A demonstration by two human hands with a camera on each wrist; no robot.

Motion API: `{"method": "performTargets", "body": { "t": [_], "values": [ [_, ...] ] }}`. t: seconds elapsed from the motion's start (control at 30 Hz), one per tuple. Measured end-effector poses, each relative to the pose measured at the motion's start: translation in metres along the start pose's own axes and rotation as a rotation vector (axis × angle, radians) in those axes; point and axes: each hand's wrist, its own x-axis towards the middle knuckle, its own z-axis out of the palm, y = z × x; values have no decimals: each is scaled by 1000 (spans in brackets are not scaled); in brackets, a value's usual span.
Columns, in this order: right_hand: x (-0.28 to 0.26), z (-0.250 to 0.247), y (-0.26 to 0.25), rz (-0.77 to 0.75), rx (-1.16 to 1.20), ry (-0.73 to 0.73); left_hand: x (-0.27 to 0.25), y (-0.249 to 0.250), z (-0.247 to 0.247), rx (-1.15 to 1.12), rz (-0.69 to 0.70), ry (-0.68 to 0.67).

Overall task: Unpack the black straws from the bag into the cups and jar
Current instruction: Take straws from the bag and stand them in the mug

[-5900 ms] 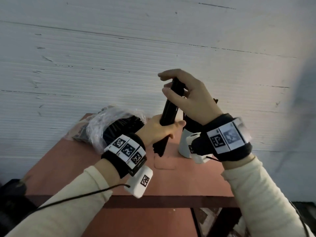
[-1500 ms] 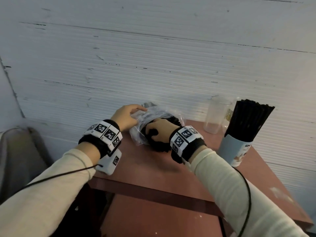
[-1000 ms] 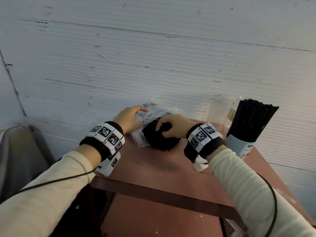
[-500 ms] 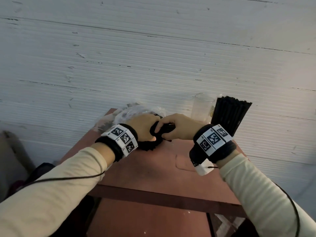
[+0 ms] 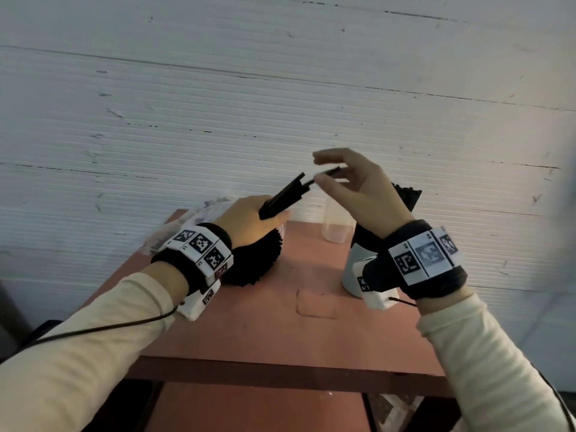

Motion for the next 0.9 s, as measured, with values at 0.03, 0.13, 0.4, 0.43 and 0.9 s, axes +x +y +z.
{"method": "performTargets", "body": {
  "t": [0.03,0.13,0.4,0.43,0.9],
  "values": [
    [3,1,-5,-38,28,62,2,7,-1,-82,22,25],
    [12,6,-23,-150,98,164,6,30,1,-303,71,24],
    [3,22,-21,45,-340,-217,-7,43,42,-786,-4,-232],
    [-1,26,-14,34,-379,-238,-9,41,46,-805,-10,-248],
    [-8,27,5,-115,-346,-57,-9,25,64,-678,-76,-527]
  ]
}}
